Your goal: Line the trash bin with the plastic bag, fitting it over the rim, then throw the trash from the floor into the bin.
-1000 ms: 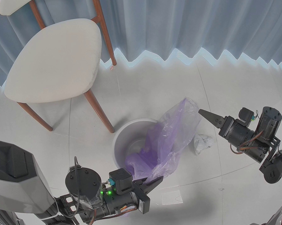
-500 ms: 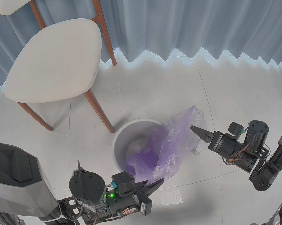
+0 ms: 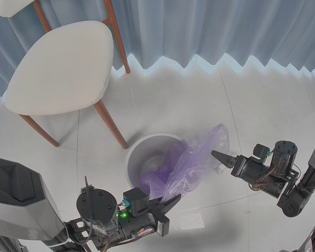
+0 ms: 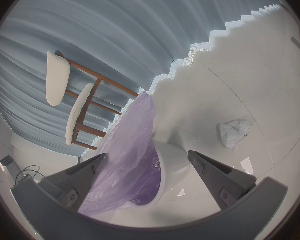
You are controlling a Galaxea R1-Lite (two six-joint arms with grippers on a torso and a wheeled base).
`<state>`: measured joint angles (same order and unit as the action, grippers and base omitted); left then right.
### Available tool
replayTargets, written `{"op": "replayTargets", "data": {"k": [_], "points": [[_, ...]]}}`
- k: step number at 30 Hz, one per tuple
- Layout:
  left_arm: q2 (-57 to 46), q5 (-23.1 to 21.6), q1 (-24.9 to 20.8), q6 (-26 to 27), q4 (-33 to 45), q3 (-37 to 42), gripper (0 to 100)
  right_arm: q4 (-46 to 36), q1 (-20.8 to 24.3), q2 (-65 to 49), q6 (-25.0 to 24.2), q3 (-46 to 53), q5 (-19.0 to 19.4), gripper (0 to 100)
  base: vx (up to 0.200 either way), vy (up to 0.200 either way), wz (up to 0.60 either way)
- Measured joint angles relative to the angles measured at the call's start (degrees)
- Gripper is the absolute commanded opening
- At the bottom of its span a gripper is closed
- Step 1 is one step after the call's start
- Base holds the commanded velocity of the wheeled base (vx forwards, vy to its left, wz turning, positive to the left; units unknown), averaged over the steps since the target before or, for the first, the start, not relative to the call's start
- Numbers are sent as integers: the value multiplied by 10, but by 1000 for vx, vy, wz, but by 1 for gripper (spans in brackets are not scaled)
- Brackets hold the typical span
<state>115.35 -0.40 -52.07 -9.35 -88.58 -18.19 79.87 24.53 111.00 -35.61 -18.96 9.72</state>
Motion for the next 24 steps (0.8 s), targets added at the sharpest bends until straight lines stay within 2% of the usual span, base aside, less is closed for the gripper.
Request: {"op": "replayTargets", "data": {"k": [9,15,24], "points": [[-11,3,14,0,0,-13,0,4,0,19,40,14,-1,100,0,0,0],[-19,3,14,0,0,-15,0,9,2,31,40,13,-2,100,0,0,0],[-29,1,-1,1,0,-4,0,63,-3,64,37,-5,-33,100,0,0,0]]}}
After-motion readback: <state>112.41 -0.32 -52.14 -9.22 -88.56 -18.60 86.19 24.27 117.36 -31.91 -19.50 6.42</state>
